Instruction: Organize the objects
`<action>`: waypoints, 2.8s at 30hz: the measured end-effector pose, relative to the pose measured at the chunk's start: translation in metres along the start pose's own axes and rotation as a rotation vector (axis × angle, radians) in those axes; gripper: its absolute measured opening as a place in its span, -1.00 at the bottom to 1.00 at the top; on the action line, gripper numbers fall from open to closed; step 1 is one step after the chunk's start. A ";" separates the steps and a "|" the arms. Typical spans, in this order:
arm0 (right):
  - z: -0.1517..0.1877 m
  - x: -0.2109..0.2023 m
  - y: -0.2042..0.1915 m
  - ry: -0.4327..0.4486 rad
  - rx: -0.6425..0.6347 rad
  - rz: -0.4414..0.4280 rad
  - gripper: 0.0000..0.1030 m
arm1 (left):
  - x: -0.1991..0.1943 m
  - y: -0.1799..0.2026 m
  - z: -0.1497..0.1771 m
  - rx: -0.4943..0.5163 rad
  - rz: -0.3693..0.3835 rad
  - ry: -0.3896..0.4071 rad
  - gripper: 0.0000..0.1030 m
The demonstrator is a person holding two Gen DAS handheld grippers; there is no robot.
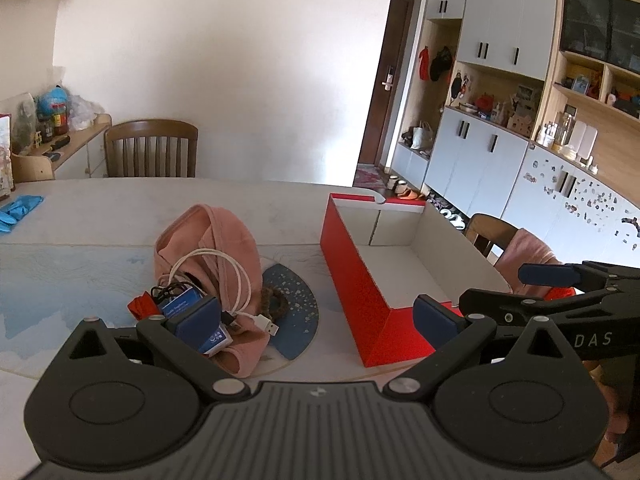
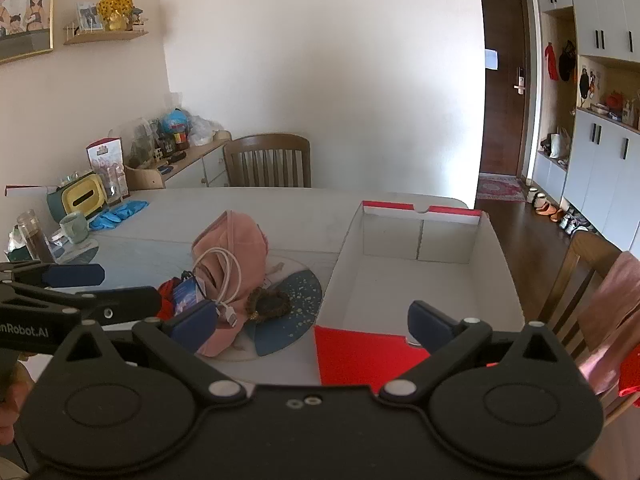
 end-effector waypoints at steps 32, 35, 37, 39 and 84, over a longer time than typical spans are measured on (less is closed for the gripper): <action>-0.010 0.048 -0.001 -0.067 0.072 0.158 0.96 | 0.099 -0.125 0.033 -0.005 -0.166 -0.212 0.98; -0.009 0.049 0.006 -0.074 0.070 0.190 0.96 | 0.110 -0.136 0.039 -0.010 -0.182 -0.234 0.98; -0.009 0.049 0.012 -0.076 0.065 0.207 0.96 | 0.115 -0.141 0.041 -0.016 -0.189 -0.248 0.95; -0.010 0.051 0.021 -0.078 0.069 0.224 0.96 | 0.121 -0.144 0.044 -0.017 -0.196 -0.262 0.88; 0.019 0.108 0.215 -0.365 0.113 0.265 -0.47 | 0.131 -0.146 0.052 -0.251 -0.366 -0.291 -0.36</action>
Point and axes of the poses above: each gripper's, at about its wrist camera, not at the fingertips, and x roughly the way its jaws point, y to its right, z to its underside, the point moved 9 cm from there along x, roughly the way its jaws point, and after that the axes turned 5 degrees about -z, right-handed, at the moved point
